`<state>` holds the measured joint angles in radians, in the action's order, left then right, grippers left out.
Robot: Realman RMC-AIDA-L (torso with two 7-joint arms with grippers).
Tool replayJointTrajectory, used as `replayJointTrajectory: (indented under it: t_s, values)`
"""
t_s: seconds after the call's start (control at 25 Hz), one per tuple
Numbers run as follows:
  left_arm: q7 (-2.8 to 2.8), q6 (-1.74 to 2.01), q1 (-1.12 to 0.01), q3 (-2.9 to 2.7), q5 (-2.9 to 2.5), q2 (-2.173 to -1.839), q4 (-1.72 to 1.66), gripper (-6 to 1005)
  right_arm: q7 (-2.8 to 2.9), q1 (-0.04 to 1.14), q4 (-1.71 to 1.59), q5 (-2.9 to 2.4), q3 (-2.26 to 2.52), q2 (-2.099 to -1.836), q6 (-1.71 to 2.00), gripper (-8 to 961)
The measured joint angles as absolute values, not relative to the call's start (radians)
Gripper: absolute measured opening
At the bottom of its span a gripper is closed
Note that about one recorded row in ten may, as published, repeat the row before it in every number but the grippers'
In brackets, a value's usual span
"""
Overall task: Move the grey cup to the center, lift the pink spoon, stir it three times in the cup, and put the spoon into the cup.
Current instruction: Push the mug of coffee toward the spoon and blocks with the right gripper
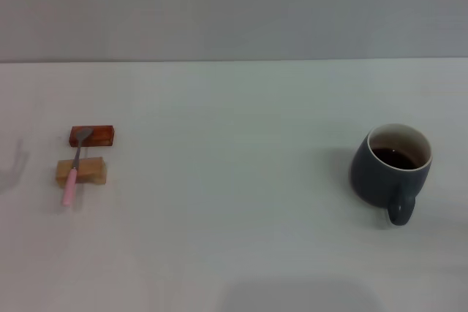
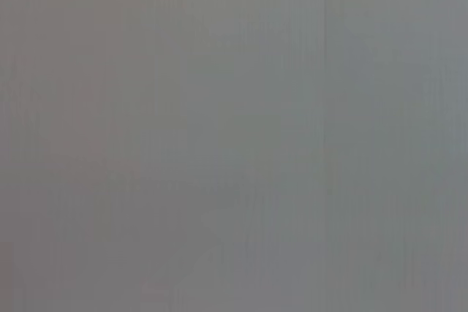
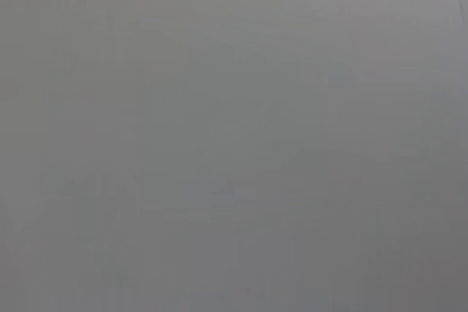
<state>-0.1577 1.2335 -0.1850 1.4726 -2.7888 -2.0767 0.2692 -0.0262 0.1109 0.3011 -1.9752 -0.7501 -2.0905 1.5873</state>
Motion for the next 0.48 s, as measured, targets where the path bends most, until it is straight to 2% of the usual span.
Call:
replayJointTrajectory:
  t_s: [0.48]
  values:
    - [-0.157,1.246,-0.180,1.471,-2.789,-2.077,0.270,832,-0.021,0.104,0.302,-1.973,-0.742,-2.091,1.595,-1]
